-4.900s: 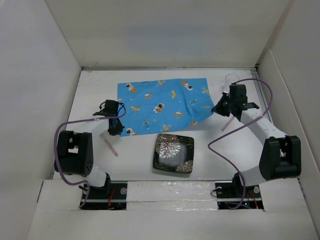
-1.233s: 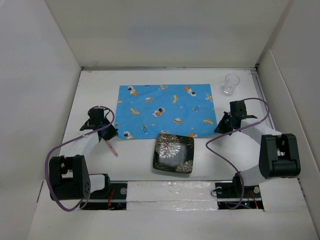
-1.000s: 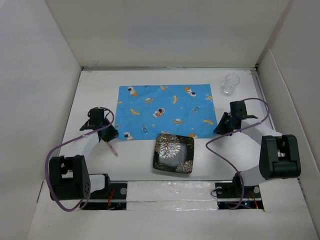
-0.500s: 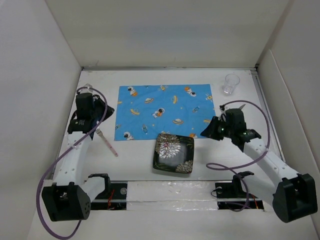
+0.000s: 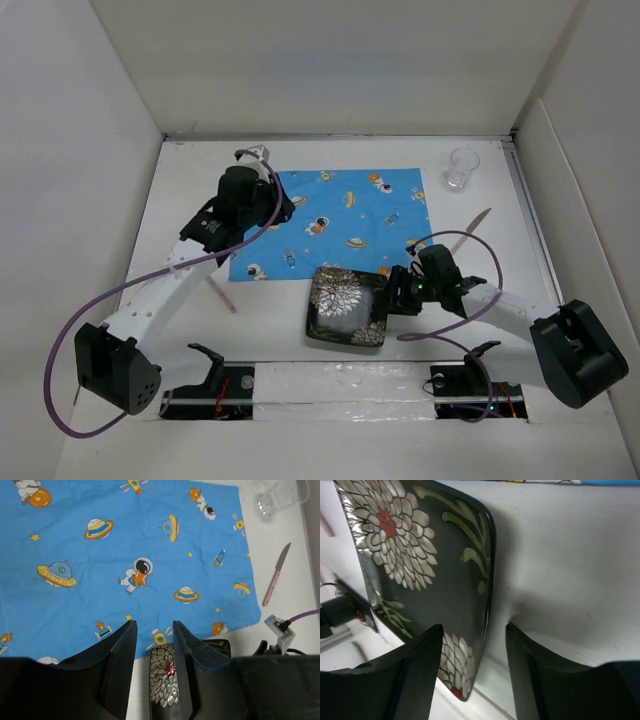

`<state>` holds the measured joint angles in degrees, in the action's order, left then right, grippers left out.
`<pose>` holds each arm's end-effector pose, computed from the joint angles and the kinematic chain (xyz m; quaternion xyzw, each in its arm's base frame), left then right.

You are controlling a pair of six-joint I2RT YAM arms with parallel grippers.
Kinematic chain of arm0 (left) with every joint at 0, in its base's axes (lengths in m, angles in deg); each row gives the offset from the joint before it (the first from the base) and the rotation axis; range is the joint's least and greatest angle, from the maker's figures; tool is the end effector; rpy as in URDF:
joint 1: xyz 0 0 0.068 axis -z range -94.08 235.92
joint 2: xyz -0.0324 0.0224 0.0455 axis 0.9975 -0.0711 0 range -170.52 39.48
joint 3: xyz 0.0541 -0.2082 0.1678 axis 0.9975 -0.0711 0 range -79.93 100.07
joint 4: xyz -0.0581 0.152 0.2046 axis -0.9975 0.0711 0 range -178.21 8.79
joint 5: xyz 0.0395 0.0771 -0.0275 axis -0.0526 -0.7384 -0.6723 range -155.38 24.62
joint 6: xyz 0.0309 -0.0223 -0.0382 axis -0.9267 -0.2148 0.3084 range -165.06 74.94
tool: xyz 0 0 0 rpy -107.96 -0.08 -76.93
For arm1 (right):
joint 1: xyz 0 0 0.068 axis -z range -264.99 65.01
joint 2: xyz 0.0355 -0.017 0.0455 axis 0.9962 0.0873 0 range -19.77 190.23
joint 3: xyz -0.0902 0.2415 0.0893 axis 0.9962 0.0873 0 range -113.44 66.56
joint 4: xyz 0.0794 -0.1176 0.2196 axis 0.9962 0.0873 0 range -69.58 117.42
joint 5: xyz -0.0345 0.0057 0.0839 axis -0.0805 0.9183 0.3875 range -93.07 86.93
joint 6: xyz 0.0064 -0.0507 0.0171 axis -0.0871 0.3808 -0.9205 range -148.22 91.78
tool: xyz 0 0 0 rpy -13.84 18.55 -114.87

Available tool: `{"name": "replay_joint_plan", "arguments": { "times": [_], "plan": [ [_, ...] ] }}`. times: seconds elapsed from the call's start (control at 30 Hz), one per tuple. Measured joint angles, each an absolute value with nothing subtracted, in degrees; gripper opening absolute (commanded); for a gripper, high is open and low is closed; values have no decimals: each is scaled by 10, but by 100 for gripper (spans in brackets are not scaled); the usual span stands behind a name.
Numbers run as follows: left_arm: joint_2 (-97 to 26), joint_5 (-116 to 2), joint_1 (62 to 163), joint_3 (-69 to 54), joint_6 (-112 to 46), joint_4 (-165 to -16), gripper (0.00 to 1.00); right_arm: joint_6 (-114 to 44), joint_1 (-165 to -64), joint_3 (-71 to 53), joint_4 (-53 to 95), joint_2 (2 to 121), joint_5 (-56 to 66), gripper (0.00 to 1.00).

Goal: Set the dinner table for one person

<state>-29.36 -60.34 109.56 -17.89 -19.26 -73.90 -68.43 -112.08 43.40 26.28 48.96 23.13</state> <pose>0.2526 -0.1140 0.3509 0.0094 0.8242 -0.2692 0.4981 0.1750 0.1073 0.1437 0.0306 0.9219 0.3563 0.1492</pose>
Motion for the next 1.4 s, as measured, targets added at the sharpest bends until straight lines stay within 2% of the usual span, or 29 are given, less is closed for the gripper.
{"name": "replay_joint_plan", "arguments": {
  "times": [0.2,0.23,0.27,0.33,0.37,0.47,0.57,0.67,0.77,1.13,1.27,1.4],
  "plan": [
    [-291,-672,1195,-182,-210,-739,34,-730,-1120,446,167,556,244,31],
    [-287,-676,1197,-185,-210,-740,33,-734,-1120,446,157,565,244,26],
    [-282,-680,1196,-188,-210,-738,33,-737,-1119,446,147,575,244,12],
    [-273,-691,1196,-189,-210,-738,33,-743,-1116,445,131,595,253,2],
    [-269,-698,1195,-189,-210,-738,33,-744,-1115,444,126,600,260,0],
    [-264,-721,1195,-183,-210,-724,34,-736,-1113,435,145,587,269,0],
    [-264,-748,1195,-164,-210,-699,44,-700,-1112,403,244,524,261,0],
    [-264,-766,1190,-137,-210,-683,52,-657,-1091,341,355,480,240,0],
    [-264,-770,1182,-109,-212,-679,54,-632,-1058,251,416,497,249,0],
    [-274,-757,1168,-86,-215,-681,53,-582,-1020,-205,425,904,311,0],
    [-273,-756,1168,-87,-215,-683,53,-562,-1012,-311,468,1010,324,0],
    [-273,-757,1168,-93,-215,-683,53,-554,-1004,-357,499,1065,339,0]
  ]
}}
